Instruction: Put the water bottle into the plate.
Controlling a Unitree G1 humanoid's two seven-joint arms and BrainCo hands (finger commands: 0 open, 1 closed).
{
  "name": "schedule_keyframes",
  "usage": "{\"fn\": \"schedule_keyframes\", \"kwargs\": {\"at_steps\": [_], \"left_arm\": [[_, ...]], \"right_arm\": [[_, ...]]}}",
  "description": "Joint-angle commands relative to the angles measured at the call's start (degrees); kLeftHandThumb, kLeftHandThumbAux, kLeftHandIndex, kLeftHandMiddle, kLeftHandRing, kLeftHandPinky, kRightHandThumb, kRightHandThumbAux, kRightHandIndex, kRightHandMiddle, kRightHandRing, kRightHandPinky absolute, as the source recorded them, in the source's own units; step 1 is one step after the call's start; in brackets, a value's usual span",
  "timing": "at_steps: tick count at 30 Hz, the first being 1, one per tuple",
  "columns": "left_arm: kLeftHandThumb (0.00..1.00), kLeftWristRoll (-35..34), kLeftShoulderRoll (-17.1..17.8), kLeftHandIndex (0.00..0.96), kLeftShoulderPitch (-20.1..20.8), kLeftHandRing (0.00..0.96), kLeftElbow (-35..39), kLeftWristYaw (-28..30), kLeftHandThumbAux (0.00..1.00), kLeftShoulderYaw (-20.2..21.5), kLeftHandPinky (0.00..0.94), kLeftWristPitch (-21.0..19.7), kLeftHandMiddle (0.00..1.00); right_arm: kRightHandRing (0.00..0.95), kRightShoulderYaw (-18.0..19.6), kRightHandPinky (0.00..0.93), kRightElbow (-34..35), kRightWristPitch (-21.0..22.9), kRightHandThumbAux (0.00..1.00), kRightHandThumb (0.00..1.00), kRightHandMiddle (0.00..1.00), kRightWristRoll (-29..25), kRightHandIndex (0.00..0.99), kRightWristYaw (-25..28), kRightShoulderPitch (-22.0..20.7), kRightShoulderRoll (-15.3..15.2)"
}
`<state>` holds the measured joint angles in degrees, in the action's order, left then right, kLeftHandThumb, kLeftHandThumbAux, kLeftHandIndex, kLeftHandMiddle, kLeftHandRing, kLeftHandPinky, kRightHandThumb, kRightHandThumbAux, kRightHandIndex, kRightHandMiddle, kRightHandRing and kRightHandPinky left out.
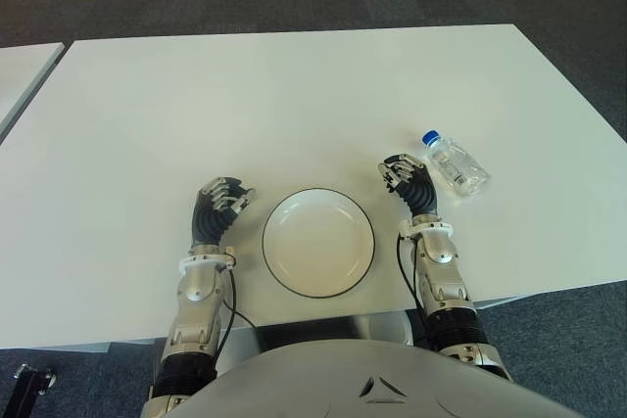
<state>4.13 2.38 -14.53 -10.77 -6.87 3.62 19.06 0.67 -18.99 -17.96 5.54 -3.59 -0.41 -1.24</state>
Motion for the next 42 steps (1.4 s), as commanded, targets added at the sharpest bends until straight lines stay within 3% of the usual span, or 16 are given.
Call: {"fn": "schedule_keyframes", "kwargs": {"at_steps": [1,9,12,18,24,26,31,36,38,42], "left_arm": [[0.707,0.5,-0.3,0.431,0.0,0.508,0.0,-0.4,0.711,0.0,0.503,-0.7,0.512],[0.707,0.7,-0.4,0.43,-0.1,0.514,0.3,-0.5,0.712,0.0,0.505,-1.1,0.513],[0.707,1.2,-0.2,0.43,-0.2,0.516,0.2,-0.6,0.712,-0.1,0.507,-0.9,0.515],[0.707,1.0,-0.3,0.43,-0.2,0.52,0.4,-0.4,0.712,-0.1,0.513,-1.1,0.521],[0.707,0.9,-0.4,0.43,-0.3,0.517,0.5,-0.4,0.712,-0.2,0.514,-0.7,0.518],[0.707,0.9,-0.4,0.43,-0.3,0.516,0.5,-0.3,0.712,-0.2,0.512,-0.5,0.518],[0.706,0.4,-0.5,0.43,-0.4,0.515,0.7,-0.1,0.713,-0.1,0.508,-0.7,0.518],[0.707,0.1,-0.8,0.43,-0.6,0.511,1.0,-0.1,0.712,0.0,0.503,-1.4,0.514],[0.707,0.0,-0.8,0.43,-0.6,0.508,1.1,-0.1,0.712,0.0,0.501,-1.6,0.511],[0.707,0.0,-0.9,0.43,-0.7,0.506,1.1,0.0,0.713,0.1,0.5,-1.7,0.507]], "right_arm": [[0.679,-2.0,0.678,-0.3,-2.3,0.726,0.709,0.674,6.0,0.434,-4.5,0.2,-0.6],[0.682,-5.5,0.694,-1.6,-6.0,0.728,0.708,0.665,21.6,0.431,-18.5,-0.3,-4.1],[0.684,-6.9,0.696,-3.0,-7.2,0.729,0.708,0.664,27.9,0.43,-26.3,-1.6,-5.2],[0.702,-8.8,0.72,-6.9,-8.7,0.73,0.708,0.674,33.7,0.429,-37.2,-4.5,-6.6],[0.729,-10.0,0.74,-9.2,-8.7,0.73,0.706,0.699,36.8,0.43,-44.9,-7.0,-7.6],[0.702,-10.0,0.703,-8.6,-8.5,0.731,0.704,0.678,37.0,0.429,-46.0,-7.6,-8.2],[0.381,-10.1,0.4,-7.8,-8.4,0.735,0.691,0.365,36.6,0.407,-46.7,-8.5,-9.4],[0.214,-9.2,0.242,-9.4,-6.7,0.734,0.684,0.209,36.0,0.401,-45.7,-11.5,-11.6],[0.14,-8.8,0.167,-11.3,-5.3,0.736,0.502,0.136,36.1,0.223,-45.7,-13.2,-12.6],[0.036,-8.8,0.047,-13.5,-1.9,0.68,0.395,0.036,36.8,0.095,-46.1,-14.7,-13.5]]}}
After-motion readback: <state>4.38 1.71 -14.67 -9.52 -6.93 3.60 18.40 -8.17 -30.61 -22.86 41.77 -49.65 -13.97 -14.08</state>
